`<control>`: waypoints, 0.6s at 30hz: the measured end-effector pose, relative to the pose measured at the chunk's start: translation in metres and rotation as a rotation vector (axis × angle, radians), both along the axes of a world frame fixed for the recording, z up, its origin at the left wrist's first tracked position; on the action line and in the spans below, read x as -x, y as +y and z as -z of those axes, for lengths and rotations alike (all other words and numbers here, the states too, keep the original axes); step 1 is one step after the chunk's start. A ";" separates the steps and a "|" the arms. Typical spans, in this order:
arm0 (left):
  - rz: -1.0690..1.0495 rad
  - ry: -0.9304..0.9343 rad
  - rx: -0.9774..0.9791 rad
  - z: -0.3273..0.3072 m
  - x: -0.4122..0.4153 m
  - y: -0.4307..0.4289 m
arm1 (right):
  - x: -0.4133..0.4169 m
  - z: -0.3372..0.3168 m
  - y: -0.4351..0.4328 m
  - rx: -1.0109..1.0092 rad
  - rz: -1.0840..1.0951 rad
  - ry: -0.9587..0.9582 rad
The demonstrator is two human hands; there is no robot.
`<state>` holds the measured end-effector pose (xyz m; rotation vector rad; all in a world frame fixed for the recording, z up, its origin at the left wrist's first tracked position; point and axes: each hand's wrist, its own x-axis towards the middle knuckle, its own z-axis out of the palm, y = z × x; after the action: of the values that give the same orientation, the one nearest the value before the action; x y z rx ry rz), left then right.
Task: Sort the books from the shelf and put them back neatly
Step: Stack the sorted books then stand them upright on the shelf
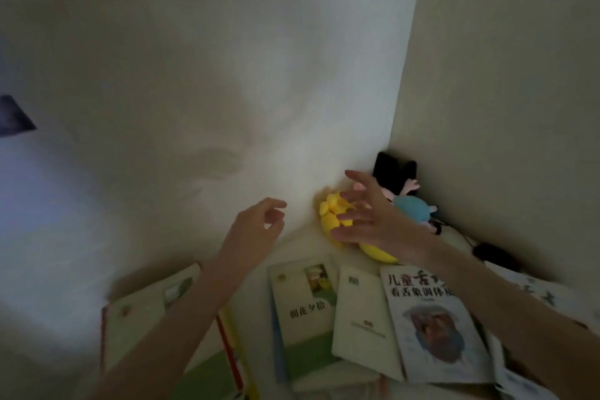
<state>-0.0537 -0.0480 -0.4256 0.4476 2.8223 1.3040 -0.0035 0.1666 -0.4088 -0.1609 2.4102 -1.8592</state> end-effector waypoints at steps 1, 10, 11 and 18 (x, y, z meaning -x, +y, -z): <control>-0.006 -0.109 0.029 0.029 0.003 0.006 | 0.003 0.026 0.006 -0.007 0.008 -0.061; -0.097 -0.787 0.010 0.202 -0.030 0.047 | -0.030 0.235 -0.006 -0.375 0.017 -0.412; -0.108 -0.791 0.033 0.210 -0.033 0.049 | -0.035 0.248 -0.010 -0.460 -0.004 -0.409; -0.180 -0.727 0.068 0.235 -0.029 0.059 | -0.047 0.287 0.003 -0.721 0.026 -0.191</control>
<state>-0.0247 0.0108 -0.6608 -0.2511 2.3026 1.0873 0.0431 0.1699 -0.6957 0.0995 2.7532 -0.8573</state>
